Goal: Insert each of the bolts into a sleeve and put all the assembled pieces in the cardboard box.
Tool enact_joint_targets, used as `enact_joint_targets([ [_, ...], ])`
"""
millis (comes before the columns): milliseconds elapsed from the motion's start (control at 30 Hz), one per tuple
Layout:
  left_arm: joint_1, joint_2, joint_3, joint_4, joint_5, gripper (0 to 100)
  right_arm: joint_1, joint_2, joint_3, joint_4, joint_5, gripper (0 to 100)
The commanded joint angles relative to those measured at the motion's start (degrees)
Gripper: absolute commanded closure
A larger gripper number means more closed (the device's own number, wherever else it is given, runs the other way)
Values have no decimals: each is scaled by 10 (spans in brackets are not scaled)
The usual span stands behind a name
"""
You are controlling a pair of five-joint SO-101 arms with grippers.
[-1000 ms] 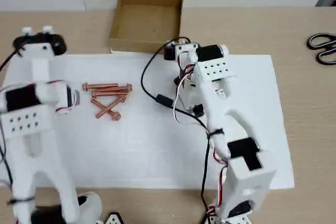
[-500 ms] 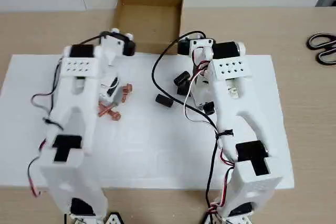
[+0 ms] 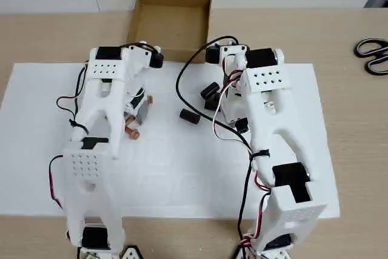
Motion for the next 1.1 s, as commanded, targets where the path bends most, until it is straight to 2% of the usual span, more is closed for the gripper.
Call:
enact_joint_targets([
  [0, 3, 8, -41, 2, 1, 907, 3, -38, -23, 5, 3, 995],
  [167, 13, 18, -44, 3, 2, 982, 3, -38, -23, 5, 3, 995],
  [467, 75, 5, -55, 18, 4, 994, 3, -37, -23, 7, 4, 995],
  [700, 81, -107, -45, 19, 31, 994, 3, -39, -23, 7, 4, 995],
  [1067, 81, -347, 96, 19, 31, 994, -1, -44, -25, 7, 5, 995],
])
